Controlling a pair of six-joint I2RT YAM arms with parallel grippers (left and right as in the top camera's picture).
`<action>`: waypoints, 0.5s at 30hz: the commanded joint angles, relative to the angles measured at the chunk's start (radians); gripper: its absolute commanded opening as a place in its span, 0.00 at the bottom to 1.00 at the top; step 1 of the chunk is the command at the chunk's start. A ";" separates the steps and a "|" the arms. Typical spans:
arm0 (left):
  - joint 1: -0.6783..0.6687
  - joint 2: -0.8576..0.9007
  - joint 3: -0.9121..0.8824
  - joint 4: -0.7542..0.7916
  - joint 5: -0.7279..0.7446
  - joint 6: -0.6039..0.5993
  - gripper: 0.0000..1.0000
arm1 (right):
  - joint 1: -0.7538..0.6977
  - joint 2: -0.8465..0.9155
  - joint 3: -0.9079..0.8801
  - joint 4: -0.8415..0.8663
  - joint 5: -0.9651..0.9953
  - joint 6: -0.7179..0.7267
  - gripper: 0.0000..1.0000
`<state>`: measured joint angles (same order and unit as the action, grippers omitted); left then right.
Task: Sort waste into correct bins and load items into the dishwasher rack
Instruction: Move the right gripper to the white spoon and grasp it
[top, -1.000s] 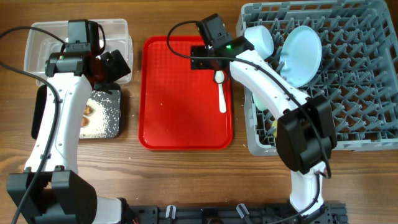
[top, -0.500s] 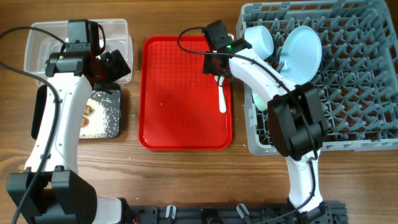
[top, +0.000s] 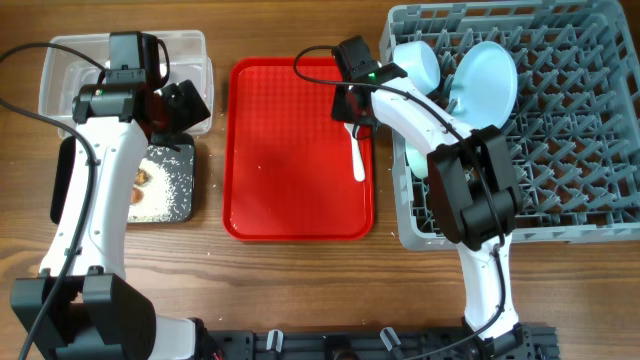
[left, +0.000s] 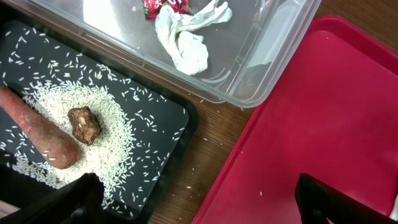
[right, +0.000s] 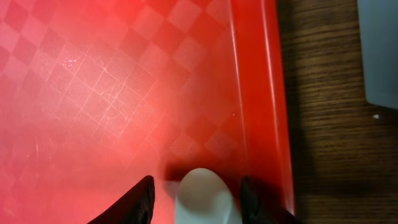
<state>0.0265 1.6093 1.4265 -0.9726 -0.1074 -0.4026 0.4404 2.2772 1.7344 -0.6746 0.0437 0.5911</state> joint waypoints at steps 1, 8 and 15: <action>0.006 -0.005 0.012 0.003 -0.006 0.005 1.00 | 0.003 0.021 -0.009 -0.020 -0.074 0.016 0.45; 0.006 -0.005 0.012 0.003 -0.006 0.005 1.00 | 0.003 0.021 -0.008 -0.064 -0.154 0.022 0.49; 0.006 -0.005 0.012 0.003 -0.006 0.005 1.00 | -0.008 0.021 -0.008 -0.097 -0.198 0.018 0.56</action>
<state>0.0265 1.6093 1.4265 -0.9726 -0.1074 -0.4026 0.4362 2.2730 1.7432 -0.7479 -0.1089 0.6018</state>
